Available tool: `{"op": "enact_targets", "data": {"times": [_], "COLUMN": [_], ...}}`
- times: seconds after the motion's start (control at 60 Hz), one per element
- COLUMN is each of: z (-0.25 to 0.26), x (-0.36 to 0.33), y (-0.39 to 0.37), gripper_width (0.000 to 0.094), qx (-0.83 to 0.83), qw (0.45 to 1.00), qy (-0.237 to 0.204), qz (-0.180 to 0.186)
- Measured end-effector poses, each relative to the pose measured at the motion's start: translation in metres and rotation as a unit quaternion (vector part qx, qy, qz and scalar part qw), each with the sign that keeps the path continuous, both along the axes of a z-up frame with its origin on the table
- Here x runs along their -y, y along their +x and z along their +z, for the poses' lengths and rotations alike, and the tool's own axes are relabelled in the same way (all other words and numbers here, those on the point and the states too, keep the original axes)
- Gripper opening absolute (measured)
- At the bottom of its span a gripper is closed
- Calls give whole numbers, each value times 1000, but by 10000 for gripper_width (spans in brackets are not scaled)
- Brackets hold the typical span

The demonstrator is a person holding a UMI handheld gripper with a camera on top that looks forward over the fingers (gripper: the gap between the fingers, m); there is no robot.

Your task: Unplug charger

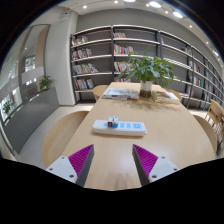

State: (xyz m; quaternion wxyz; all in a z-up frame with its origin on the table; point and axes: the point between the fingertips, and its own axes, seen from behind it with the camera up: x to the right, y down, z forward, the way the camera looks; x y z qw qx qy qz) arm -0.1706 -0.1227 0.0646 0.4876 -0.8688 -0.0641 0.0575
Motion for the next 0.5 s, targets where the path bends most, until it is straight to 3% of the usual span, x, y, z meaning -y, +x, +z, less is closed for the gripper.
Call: {"op": "enact_targets", "data": {"times": [0.15,0.3,0.367,0.4,0.433,0.5], "z": [-4,-18,-30,-36,-37,-38], "x": [-78,-132,-146,-148,-150,-150], "y": [-18,-28,-26,-26,-21,-21], "gripper_width": [733,626,530,361,270,246], "qx": [4,5,7,10,16,2], "qw": [1000,1000,1000,999,999,999], "qy": [6,0,-17,-29,-29,-28], "qz": [-10,-13,-15,-18,-29,-34]}}
